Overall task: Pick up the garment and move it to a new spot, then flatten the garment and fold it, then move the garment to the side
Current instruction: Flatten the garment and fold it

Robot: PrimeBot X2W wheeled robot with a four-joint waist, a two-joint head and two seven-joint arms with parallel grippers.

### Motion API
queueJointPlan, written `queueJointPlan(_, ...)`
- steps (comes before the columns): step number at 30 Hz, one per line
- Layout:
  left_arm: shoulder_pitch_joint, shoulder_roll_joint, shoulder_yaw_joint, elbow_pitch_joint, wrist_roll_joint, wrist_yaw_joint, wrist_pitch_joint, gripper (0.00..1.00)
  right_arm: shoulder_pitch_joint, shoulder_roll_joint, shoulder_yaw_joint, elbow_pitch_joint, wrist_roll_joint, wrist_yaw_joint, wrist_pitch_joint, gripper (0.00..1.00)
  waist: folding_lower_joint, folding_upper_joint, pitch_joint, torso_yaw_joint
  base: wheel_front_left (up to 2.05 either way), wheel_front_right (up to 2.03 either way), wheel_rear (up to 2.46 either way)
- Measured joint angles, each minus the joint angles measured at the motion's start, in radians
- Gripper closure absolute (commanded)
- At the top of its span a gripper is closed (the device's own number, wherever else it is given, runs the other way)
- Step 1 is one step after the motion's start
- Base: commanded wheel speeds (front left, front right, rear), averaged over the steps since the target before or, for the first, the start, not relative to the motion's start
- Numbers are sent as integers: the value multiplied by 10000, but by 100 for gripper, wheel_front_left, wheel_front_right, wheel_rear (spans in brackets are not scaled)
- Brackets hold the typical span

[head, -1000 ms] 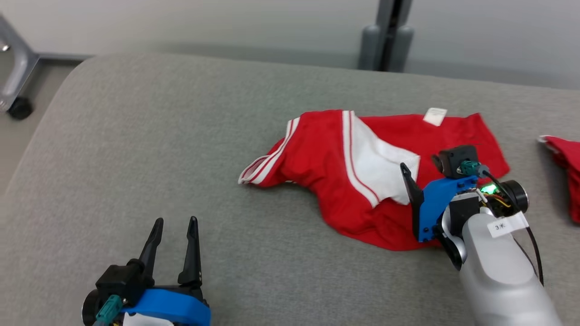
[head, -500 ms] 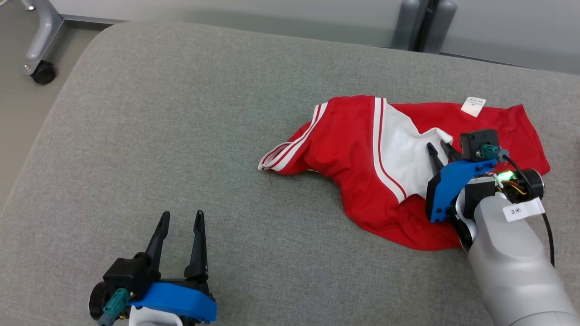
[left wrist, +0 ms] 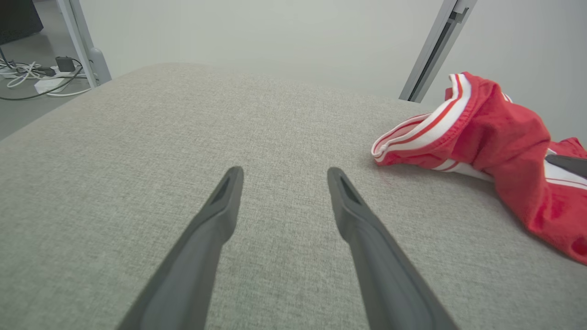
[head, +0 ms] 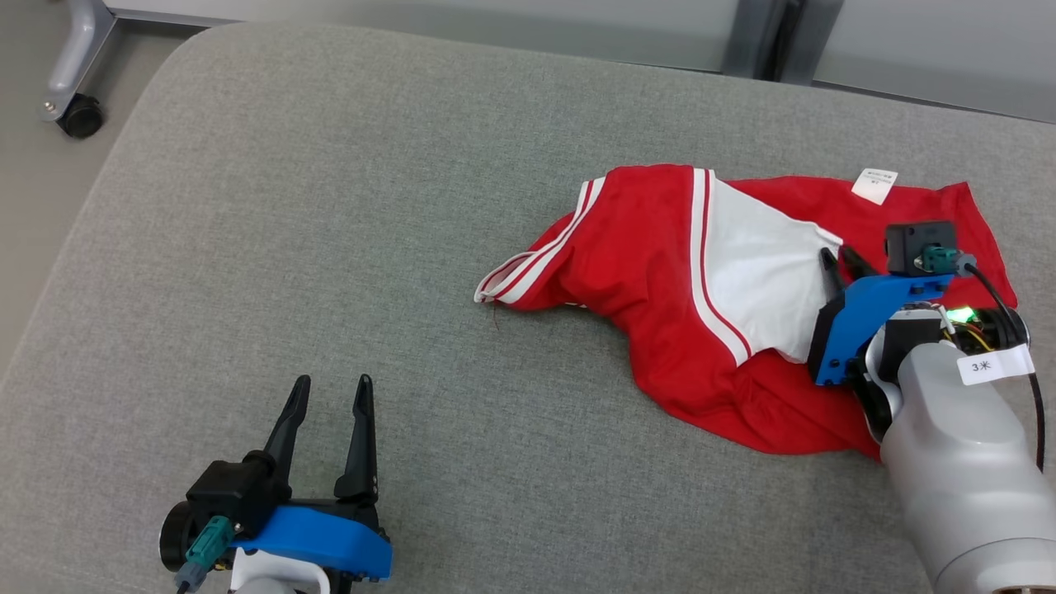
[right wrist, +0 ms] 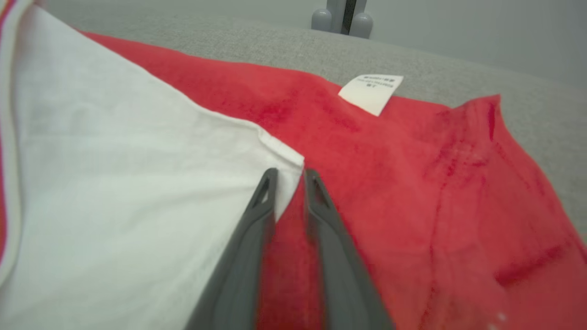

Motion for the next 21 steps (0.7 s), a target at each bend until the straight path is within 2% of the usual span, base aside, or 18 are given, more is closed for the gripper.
queueJointPlan(1, 0, 0, 2, 2, 2, -2, 0, 0, -26, -36, -77, 52, -56, 0, -29, 58, 0, 0, 7, 7, 0, 0, 0)
queueJointPlan(2, -1, 0, 0, 2, 4, -4, 0, 0, -59, -65, -132, 100, -134, 0, -36, 52, 0, 0, 17, 18, 0, 0, 0)
queueJointPlan(3, -5, -2, -6, 2, 8, -6, 0, 0, -109, -98, -198, 140, -203, 0, -36, 35, 0, 0, 29, 36, 0, 0, 0)
queueJointPlan(4, -12, -4, -13, 0, 17, -10, 0, 0, -174, -127, -251, 180, -249, 0, -35, 26, 0, 0, 45, 56, 0, 0, 0)
queueJointPlan(6, -35, -4, -29, -4, 23, -12, 0, 0, -316, -155, -357, 221, -389, 0, -33, 24, 0, 0, 80, 92, 0, 0, 0)
queueJointPlan(7, -41, -6, -36, -8, 38, -12, 0, 0, -382, -155, -370, 261, -445, 0, -31, 25, 0, 0, 99, 110, 0, 0, 0)
queueJointPlan(8, -42, -6, -42, -8, 59, -12, 0, 0, -447, -150, -360, 314, -506, 0, -29, 33, 0, 0, 119, 127, 0, 0, 0)
queueJointPlan(9, -42, -6, -44, -10, 82, -12, 0, 0, -499, -128, -336, 380, -550, 0, -27, 54, 0, 0, 138, 143, 0, 0, 0)
queueJointPlan(10, -43, -8, -44, -10, 94, -12, 0, 0, -535, -100, -316, 447, -573, 0, -29, 59, -1, 0, 154, 159, 0, 0, 0)
queueJointPlan(11, -43, -8, -44, -8, 94, -10, 0, 0, -569, -65, -303, 493, -577, 0, -35, 70, 0, 0, 162, 169, 0, 0, 0)
queueJointPlan(12, -43, -10, -44, -8, 94, -8, 0, 0, -602, -44, -270, 537, -612, 0, -38, 75, 0, 0, 162, 176, 0, 0, 0)
queueJointPlan(13, -43, -10, -42, -6, 94, -4, 0, 0, -621, -29, -249, 560, -635, 0, -96, 84, -1, 0, 159, 177, 0, 0, 0)
queueJointPlan(14, -43, -10, -33, -4, 94, -2, 0, 0, -634, -15, -236, 585, -648, 0, -171, 98, 0, 0, 150, 170, 0, 0, 0)
queueJointPlan(15, -43, -10, -15, -2, 92, 0, 0, 0, -643, 2, -211, 619, -667, 0, -230, 100, 0, 0, 136, 156, 0, 0, 0)
queueJointPlan(21, 8, -21, 50, -10, 92, 42, 0, 0, -698, 221, 234, 723, -750, 0, -936, 100, -1, 0, -80, -47, 0, 0, 0)
